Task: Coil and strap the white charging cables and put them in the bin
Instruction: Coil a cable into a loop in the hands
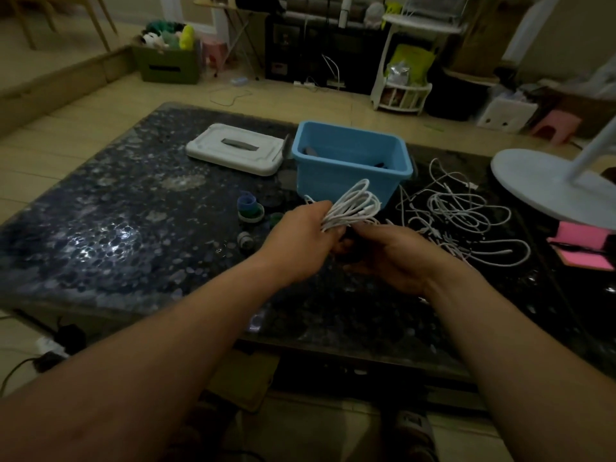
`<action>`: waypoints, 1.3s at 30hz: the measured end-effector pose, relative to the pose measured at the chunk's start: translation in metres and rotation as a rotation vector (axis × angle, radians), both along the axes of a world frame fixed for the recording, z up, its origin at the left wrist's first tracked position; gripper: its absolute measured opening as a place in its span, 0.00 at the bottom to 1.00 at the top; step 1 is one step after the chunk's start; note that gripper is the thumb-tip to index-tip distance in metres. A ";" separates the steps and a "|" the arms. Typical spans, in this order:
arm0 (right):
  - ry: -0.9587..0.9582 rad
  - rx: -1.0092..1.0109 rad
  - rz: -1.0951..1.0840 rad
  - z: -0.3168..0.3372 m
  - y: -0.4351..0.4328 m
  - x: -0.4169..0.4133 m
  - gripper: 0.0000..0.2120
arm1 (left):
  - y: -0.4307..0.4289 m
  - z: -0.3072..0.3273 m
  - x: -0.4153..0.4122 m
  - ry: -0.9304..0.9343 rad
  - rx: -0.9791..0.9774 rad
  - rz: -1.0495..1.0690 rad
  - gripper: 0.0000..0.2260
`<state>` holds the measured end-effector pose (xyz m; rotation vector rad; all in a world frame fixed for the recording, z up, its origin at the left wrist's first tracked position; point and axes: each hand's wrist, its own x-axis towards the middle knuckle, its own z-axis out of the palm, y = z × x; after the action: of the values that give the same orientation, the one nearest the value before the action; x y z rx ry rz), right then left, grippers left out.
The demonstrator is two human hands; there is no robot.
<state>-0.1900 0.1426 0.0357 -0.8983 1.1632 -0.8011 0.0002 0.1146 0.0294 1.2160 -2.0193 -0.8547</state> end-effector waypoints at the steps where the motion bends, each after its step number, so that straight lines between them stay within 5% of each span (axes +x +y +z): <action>1: -0.027 0.019 0.023 0.001 0.001 -0.001 0.14 | 0.002 0.002 0.001 0.003 0.004 0.000 0.06; 7: -0.113 0.132 0.059 0.006 0.008 0.001 0.08 | 0.010 0.005 0.007 0.136 0.148 0.052 0.07; 11: 0.359 -0.209 -0.202 0.003 0.015 0.002 0.06 | 0.004 -0.004 0.004 0.193 0.436 0.168 0.11; 16: 0.406 -0.570 -0.142 0.009 0.019 0.012 0.05 | -0.008 0.000 -0.012 0.049 0.275 0.005 0.08; 21: 0.238 -0.455 -0.206 -0.001 0.005 0.018 0.09 | -0.017 -0.004 -0.021 -0.341 0.010 -0.205 0.06; 28: 0.403 -0.406 -0.337 -0.008 -0.004 0.025 0.13 | -0.016 -0.004 -0.020 0.069 0.316 -0.253 0.13; 33: 0.440 -0.424 -0.345 -0.005 -0.002 0.024 0.11 | 0.000 0.004 -0.025 0.484 0.809 -0.053 0.15; 35: 0.441 -0.443 -0.350 -0.007 -0.001 0.026 0.10 | 0.001 -0.002 -0.029 0.513 0.801 0.079 0.18; 39: 0.483 -0.460 -0.368 -0.007 0.001 0.030 0.09 | 0.003 -0.013 -0.035 0.505 0.476 0.210 0.17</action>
<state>-0.1597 0.1439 0.0282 -1.3263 1.6317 -1.2249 -0.0348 0.1178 0.0162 1.2663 -1.3008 -1.4189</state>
